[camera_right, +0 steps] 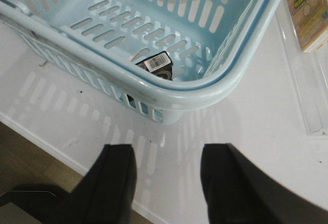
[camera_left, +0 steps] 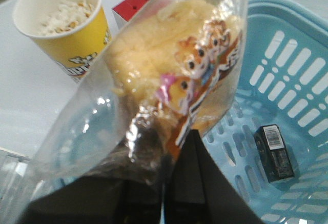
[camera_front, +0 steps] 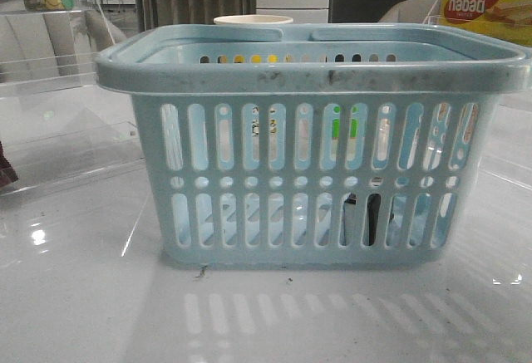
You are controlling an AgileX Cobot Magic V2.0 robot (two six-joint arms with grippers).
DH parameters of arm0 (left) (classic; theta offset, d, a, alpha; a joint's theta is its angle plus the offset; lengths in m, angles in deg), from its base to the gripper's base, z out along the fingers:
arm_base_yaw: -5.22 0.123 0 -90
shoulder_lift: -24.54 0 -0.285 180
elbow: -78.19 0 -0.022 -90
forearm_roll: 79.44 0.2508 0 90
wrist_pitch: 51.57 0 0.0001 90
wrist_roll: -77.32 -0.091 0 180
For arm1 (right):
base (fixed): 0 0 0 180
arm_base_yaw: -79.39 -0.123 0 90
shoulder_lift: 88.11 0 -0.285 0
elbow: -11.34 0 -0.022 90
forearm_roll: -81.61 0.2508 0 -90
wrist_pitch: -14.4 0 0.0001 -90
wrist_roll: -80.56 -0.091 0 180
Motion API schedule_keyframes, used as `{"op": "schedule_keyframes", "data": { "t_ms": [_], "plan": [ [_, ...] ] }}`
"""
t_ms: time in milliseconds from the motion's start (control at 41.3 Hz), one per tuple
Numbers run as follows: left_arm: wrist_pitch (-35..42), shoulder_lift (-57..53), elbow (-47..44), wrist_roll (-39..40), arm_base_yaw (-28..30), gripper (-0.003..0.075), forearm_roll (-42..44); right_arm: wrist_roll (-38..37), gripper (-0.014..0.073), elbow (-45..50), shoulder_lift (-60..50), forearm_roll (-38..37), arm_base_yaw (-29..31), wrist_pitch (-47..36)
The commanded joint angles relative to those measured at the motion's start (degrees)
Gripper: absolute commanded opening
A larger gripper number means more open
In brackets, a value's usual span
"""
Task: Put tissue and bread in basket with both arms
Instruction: 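Carry the wrapped bread over the basket with the left gripper, then open the left gripper to drop the bread into the basket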
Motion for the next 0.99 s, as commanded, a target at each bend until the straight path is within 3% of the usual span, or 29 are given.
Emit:
{"op": "schedule_keyframes", "data": {
  "t_ms": [0, 388, 460, 679, 969],
  "plan": [
    [3.25, 0.51, 2.09, -0.05, -1.16, 0.0091, -0.44, 0.08, 0.0415, -1.56, -0.46, 0.19, 0.07, -3.35],
    [1.00, 9.92, 2.09, -0.05, -1.79, 0.0101, -3.97, 0.08, 0.0415, -1.56, -0.46, 0.19, 0.07, -3.35],
    [0.82, 10.69, 2.09, -0.05, -1.79, 0.0144, -3.97, 0.08, 0.0415, -1.56, -0.46, 0.19, 0.07, -3.35],
    [0.67, 10.44, 2.09, -0.05, -1.79, 0.0366, -3.97, 0.08, 0.0415, -1.56, -0.46, 0.19, 0.07, -3.35],
    [-2.34, 3.59, 2.09, -0.05, -1.68, 0.0369, -3.86, 0.08, 0.0415, -1.56, -0.46, 0.19, 0.07, -3.35]
  ]
}}
